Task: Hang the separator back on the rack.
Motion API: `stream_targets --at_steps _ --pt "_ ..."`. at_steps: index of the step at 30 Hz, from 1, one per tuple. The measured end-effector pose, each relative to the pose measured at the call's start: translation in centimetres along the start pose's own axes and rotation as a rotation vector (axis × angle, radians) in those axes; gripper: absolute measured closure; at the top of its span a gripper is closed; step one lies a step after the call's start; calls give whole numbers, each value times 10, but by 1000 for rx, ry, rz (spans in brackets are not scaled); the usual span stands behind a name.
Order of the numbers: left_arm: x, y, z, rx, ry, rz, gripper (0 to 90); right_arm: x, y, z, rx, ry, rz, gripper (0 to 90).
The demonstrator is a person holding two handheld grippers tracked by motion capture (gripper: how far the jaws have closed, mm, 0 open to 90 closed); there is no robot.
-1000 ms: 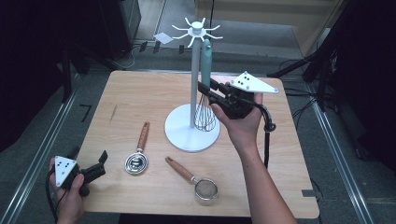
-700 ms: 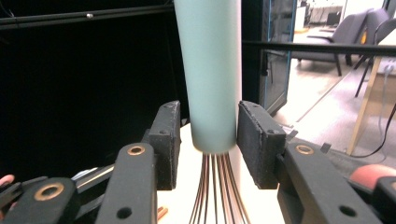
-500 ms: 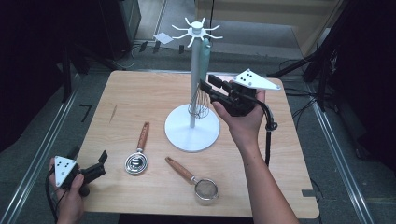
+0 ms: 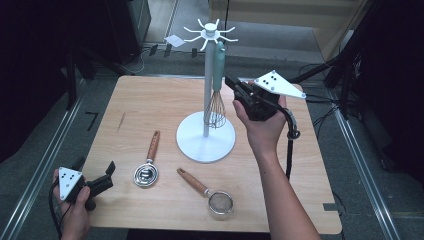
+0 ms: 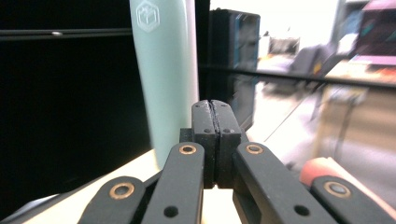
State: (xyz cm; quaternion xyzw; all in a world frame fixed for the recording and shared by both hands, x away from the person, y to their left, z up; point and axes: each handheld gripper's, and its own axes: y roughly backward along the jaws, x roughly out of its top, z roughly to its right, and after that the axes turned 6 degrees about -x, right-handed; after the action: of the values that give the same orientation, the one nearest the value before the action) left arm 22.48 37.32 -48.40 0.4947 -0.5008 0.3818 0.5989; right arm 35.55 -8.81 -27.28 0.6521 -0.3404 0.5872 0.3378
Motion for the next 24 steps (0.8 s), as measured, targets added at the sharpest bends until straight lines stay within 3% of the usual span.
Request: stream_targets --at_steps 2,5,24 --pt "0 0 0 -1 -1 0 14 2 -4 -3 -42 53 52 900" --pt "0 0 0 0 2 0 14 5 -8 -4 -48 62 72 900" --pt "0 0 0 0 0 0 14 15 -14 -21 15 65 86 900"
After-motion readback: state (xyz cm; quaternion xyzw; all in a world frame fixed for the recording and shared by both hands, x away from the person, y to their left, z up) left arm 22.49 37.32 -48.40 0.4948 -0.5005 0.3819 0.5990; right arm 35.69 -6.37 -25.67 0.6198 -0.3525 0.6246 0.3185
